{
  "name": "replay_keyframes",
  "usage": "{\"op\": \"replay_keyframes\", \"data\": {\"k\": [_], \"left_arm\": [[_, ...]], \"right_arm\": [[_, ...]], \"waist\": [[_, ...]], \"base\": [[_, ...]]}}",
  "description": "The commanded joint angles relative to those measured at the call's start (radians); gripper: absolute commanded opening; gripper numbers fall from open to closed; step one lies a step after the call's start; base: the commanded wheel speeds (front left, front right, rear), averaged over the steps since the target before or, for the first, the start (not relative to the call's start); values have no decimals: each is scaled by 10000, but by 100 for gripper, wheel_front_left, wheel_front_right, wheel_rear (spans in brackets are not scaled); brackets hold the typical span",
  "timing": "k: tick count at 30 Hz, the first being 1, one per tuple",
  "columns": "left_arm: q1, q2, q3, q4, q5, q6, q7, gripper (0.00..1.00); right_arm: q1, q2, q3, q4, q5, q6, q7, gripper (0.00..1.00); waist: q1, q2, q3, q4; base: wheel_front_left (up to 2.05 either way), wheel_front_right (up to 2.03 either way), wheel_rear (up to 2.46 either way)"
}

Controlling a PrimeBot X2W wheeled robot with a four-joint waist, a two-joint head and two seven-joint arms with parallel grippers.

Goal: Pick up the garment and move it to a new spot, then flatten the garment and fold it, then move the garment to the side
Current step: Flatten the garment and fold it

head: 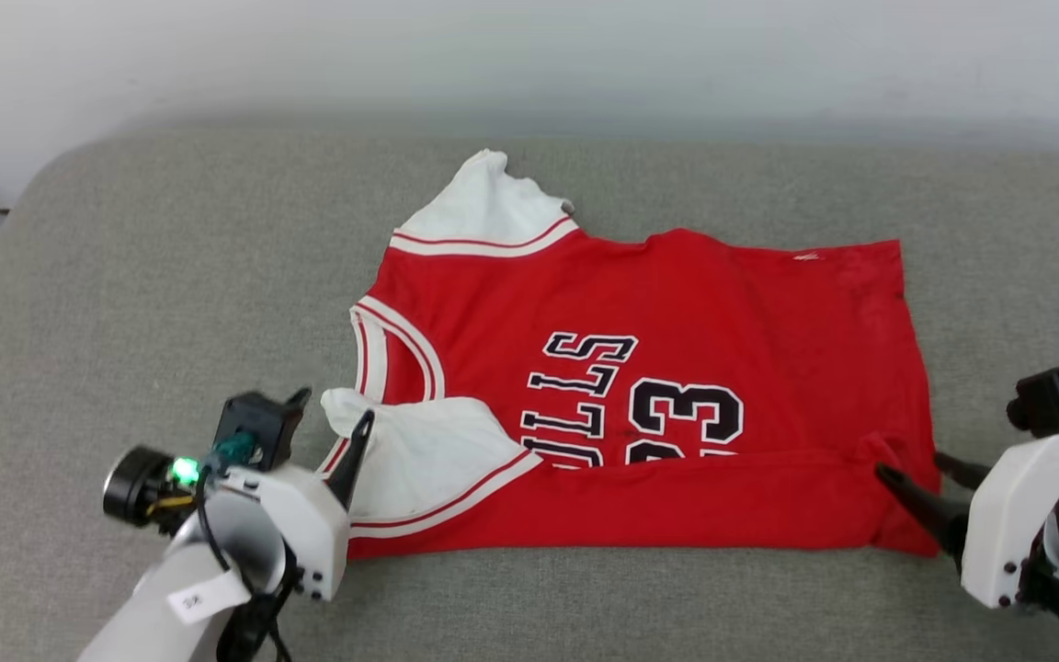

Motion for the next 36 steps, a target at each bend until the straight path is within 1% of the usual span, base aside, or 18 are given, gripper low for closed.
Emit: {"op": "replay_keyframes", "data": {"k": [1,7,10,13,17,22,24,26,30,34,35,36], "left_arm": [[422,114,115,-311,-153,212,183,100],[1851,398,389,-2005,-735,1124,1173,100],[2440,559,402,-2716,-952,1571,1896,100],[2899,602,432,-3257,-1063,2068,2411,100],[3153,769,361,-3573,-949,2502,2947,100],[3083,920,436,-3383,-609,2992,3040,100],[2973,941,470,-3213,-508,3108,2952,100],[2945,876,478,-3054,-566,3136,2964,100],[2855,767,472,-2793,-691,3035,3008,100],[2868,654,205,-2450,-890,2866,3473,100],[2920,595,100,-2354,-990,2751,3670,89],[2964,559,-23,-2273,-1085,2631,3874,41]], "right_arm": [[277,83,-39,-179,-152,-8,77,100],[979,542,-529,-870,-1002,-8,657,100],[1238,805,-803,-1251,-1351,-8,1029,100],[1413,1073,-986,-1570,-1557,-8,1313,100],[1524,1283,-1089,-1901,-1804,-8,1549,100],[1532,1455,-1156,-2152,-1939,-8,1640,100],[1471,1466,-1174,-2210,-1928,-8,1617,100],[1420,1456,-1186,-2214,-1950,-8,1599,100],[1331,1441,-1221,-2272,-1987,-8,1527,100],[1249,1461,-1236,-2305,-2066,-8,1465,100],[1219,1462,-1236,-2294,-2084,-8,1434,100],[1173,1462,-1231,-2269,-2105,-8,1421,100]], "waist": [[1,-1,-228,-110],[1,-1,-407,-227],[1,-1,-421,-287],[1,-1,-357,-367],[1,-1,-180,-482],[1,-1,89,-608],[1,-1,229,-661],[1,-1,352,-708],[1,-1,632,-776],[1,-1,867,-796],[1,-1,898,-791],[1,-1,914,-780]], "base": [[0,0,0],[0,0,0],[0,0,0],[0,0,0],[0,0,0],[0,0,0],[0,0,0],[0,0,0],[0,0,0],[0,0,0],[0,0,0],[0,0,0]]}}
